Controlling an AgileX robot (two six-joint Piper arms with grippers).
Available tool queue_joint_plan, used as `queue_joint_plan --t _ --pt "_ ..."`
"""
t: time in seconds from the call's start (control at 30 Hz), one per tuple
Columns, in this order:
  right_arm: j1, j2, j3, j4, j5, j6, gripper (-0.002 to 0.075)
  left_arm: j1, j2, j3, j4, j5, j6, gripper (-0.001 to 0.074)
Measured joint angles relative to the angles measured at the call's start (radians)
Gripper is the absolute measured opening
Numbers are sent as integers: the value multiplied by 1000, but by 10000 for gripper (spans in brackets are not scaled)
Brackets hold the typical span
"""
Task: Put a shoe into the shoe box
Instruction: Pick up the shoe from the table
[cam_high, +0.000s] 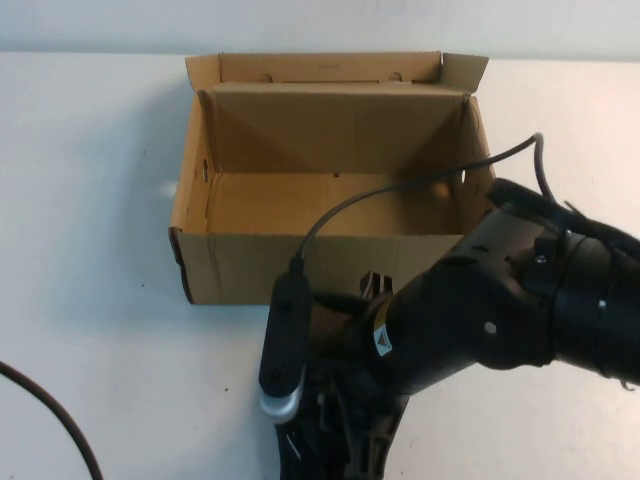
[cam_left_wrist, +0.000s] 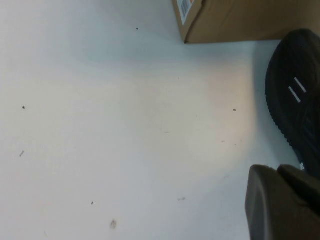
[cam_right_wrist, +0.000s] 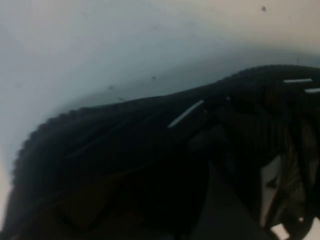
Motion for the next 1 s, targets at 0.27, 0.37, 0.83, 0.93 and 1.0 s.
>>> queue_joint_plan --t 0.27,0.37,0.83,0.93,1.0 --pt "0 68 -4 -37 -54 19 333 0 0 0 -12 29 0 -2" --pt "0 89 -4 -48 -61 21 274 0 0 0 -12 31 0 -2" --pt "6 95 -53 -53 -3 83 1 0 0 0 -13 36 131 -2" --pt "6 95 -123 -53 89 118 0 0 0 0 -13 36 173 -2" --pt "6 95 -169 -43 156 127 -1 0 0 0 -13 36 197 -2"
